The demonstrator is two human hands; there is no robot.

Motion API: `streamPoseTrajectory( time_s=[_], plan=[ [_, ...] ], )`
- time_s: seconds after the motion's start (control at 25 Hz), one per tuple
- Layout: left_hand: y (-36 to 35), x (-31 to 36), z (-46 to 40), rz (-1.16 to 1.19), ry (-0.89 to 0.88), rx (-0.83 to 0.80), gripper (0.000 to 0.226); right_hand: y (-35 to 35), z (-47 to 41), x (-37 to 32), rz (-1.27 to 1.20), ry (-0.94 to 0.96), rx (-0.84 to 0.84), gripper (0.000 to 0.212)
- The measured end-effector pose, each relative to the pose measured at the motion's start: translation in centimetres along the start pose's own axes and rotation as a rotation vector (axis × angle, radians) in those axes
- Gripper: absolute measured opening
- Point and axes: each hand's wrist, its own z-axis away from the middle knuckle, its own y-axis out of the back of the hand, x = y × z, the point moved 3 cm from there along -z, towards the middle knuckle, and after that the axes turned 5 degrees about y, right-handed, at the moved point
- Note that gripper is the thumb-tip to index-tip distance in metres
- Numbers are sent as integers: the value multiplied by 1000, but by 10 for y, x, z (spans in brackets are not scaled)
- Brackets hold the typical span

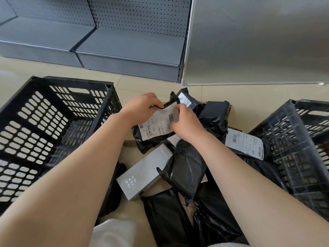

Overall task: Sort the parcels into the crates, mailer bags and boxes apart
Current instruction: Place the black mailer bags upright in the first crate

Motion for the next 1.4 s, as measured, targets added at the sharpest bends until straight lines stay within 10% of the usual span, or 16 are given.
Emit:
streamPoseTrajectory(
  time_s=[0.36, 0.64, 0.92, 1.12, 1.4],
  plan=[
    [-16, 32, -8, -77, -214, -218, 24, -2, -2, 21, 298, -70, -333, 61],
    [-21, 25, -4, 102, -217, -69, 22, -6, -1, 35, 240, -169, -318, 31],
    [-51, 7, 6, 639, 403, 61, 57, -6, -1, 56, -357, -459, -118, 23],
    [-84, 3, 13, 868, 811, -159, 85, -6, -9, 64, -725, -490, 25, 36],
    [-85, 5, 8, 1344, 753, -160, 50, -20, -9, 46, -960, -473, 143, 35]
  ],
)
